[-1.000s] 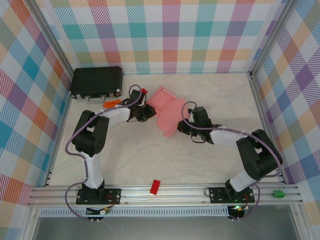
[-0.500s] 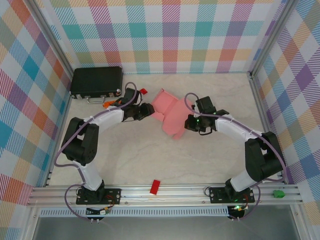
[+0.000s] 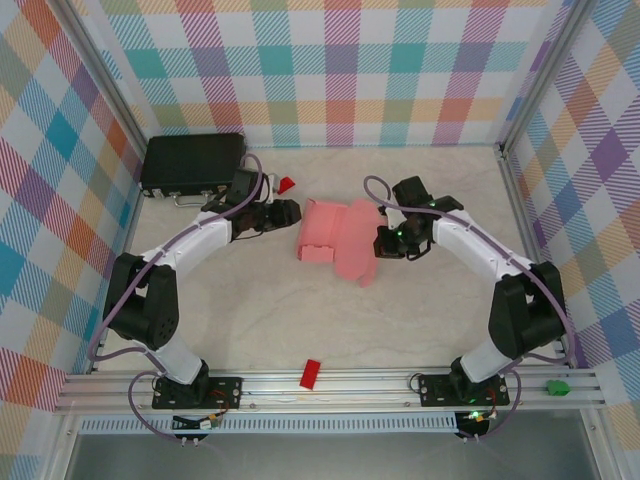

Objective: Fold the paper box

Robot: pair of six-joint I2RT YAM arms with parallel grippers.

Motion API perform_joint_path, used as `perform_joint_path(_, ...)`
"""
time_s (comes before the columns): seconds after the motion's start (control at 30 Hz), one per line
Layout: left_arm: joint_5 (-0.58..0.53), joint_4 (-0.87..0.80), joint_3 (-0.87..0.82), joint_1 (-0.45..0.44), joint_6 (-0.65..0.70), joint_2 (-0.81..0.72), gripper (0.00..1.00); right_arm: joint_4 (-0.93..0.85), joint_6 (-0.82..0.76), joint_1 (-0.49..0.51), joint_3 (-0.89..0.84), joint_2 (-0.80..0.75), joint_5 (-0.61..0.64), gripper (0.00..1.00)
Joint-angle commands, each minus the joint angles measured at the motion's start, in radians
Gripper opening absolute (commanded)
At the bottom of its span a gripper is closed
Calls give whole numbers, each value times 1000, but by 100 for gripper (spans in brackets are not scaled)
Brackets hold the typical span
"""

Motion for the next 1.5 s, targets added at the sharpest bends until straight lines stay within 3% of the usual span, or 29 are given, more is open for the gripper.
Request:
perform_joint_path(0.0,62,41,15,7,40,15,48,-87,-51,-7,54,23,-6,5)
perform_joint_path(0.13,126,138,-38,7,11,15,48,-162,-76,-7,133,69,27,5)
perform_joint_path(0.37,4,89,-93,7,-3,-8,43,-250,-122,-8,272,136,80,6)
perform_joint_path(0.6,169,262,-175,6,-86,58,31,-392,-203,2,476,244,103,6)
perform_joint_path(0.97,230,377,-196,6,-130,124,29,-513,-266,22,683,372,185,9)
perform_joint_path(1.23,81,245,-166,6,-69,65,37,-574,-277,23,803,450,207,9)
perform_joint_path(1.47,87,267,-114,9,-62,104,39,-605,-296,24,878,493,211,9)
